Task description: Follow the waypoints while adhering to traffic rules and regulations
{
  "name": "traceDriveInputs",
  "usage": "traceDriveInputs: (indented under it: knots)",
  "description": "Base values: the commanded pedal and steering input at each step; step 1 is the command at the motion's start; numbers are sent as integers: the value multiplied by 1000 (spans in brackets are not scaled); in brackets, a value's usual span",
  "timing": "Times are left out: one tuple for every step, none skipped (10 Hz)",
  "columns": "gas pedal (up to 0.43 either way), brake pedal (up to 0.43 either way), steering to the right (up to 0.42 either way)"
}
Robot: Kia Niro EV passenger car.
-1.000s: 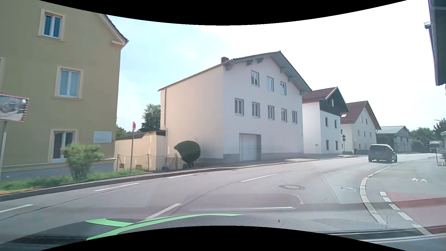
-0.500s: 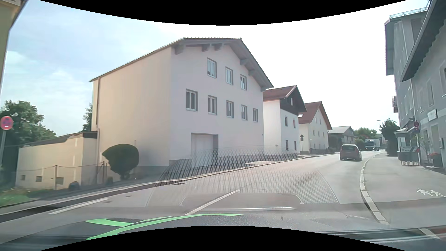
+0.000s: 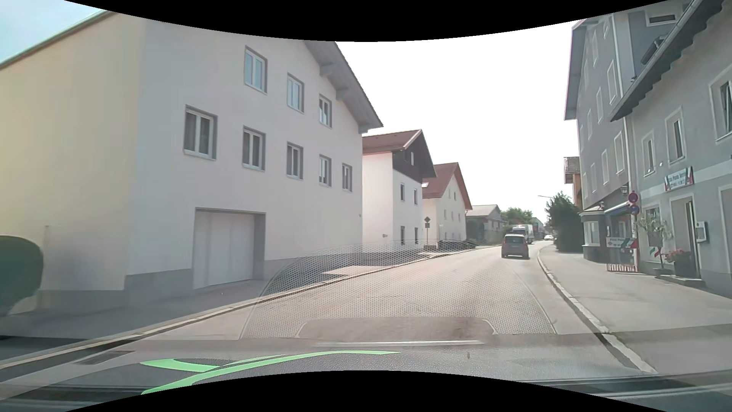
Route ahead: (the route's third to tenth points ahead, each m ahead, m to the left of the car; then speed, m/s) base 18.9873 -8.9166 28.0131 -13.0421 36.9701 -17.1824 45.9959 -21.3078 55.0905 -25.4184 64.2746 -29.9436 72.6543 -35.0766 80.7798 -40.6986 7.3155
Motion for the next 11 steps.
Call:
traceDriveInputs:
  knots:
    - [197, 0, 260]
    - [197, 0, 254]
    - [197, 0, 244]
    - [209, 0, 228]
    - [220, 0, 210]
    - [220, 0, 186]
    - [220, 0, 162]
    - [220, 0, 143]
    - [220, 0, 118]
    - [220, 0, 97]
    - [220, 0, 85]
